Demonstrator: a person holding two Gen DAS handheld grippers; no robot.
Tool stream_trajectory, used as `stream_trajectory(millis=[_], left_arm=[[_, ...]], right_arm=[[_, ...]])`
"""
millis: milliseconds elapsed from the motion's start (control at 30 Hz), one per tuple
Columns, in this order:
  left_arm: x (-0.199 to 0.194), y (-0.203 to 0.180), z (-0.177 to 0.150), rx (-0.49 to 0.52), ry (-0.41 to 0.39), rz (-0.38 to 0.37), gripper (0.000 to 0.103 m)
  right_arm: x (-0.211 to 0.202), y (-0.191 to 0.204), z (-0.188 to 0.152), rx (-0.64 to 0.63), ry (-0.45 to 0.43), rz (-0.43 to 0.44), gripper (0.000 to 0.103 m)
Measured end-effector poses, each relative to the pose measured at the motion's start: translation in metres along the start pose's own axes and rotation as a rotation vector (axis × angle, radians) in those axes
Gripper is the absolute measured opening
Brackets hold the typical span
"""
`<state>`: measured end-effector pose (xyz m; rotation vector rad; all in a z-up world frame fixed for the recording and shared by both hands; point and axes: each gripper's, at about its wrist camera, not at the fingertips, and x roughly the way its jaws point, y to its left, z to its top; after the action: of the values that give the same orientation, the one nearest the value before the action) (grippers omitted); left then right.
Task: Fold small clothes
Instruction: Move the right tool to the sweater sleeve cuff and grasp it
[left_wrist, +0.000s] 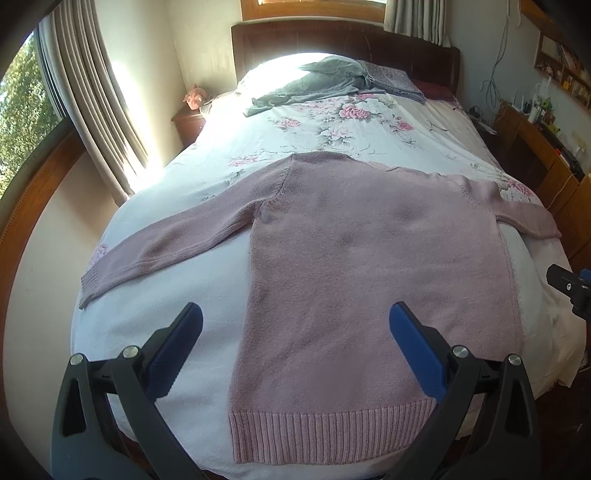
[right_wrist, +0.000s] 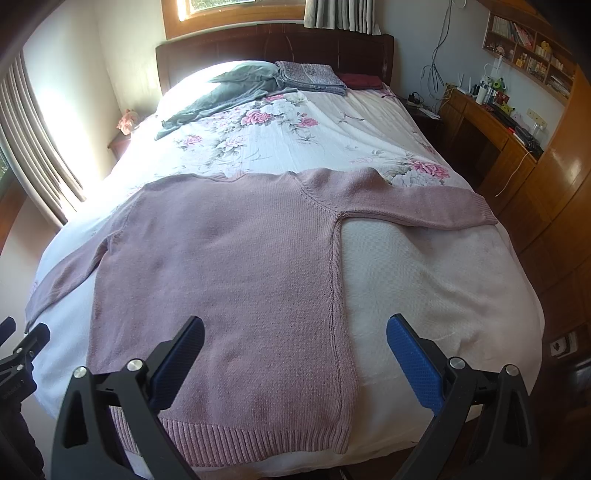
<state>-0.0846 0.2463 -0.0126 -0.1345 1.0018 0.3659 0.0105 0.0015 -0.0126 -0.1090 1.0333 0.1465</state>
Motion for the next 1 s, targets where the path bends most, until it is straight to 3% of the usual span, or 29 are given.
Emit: stream_trajectory(millis=[267,400,500,733,900,1000], left_arm=[[0.010,-0.007,0.004,-0.014,0.001,-0.006,0.100],[0.023,-0.020,0.014,-0.019,-0.019,-0.046,0.100],[0.038,-0.041,0.028,0.003,-0.014,-0.040,0.100],[0.077,-0.102,0.075,-0.023,0.001,-0.055,0.100],[0.104,-0.160,0.109,-0.038,-0.015,-0.043,0.100],[0.121,-0.190,0.122,-0.052,0.001,-0.059,0.100]], right_arm=[[0.008,-0.007,0.004,-0.004,-0.011,0.018,0.099],[0.032,-0.040,0.015,0.033,0.034,0.067,0.099],[0.053,-0.096,0.033,0.099,0.043,0.040,0.099],[0.143,-0.273,0.090,0.252,0.111,-0.105,0.099],[0.215,-0.377,0.114,0.379,0.194,-0.051,0.097],[0.250,-0.419,0.125,0.444,0.230,-0.023,0.092]])
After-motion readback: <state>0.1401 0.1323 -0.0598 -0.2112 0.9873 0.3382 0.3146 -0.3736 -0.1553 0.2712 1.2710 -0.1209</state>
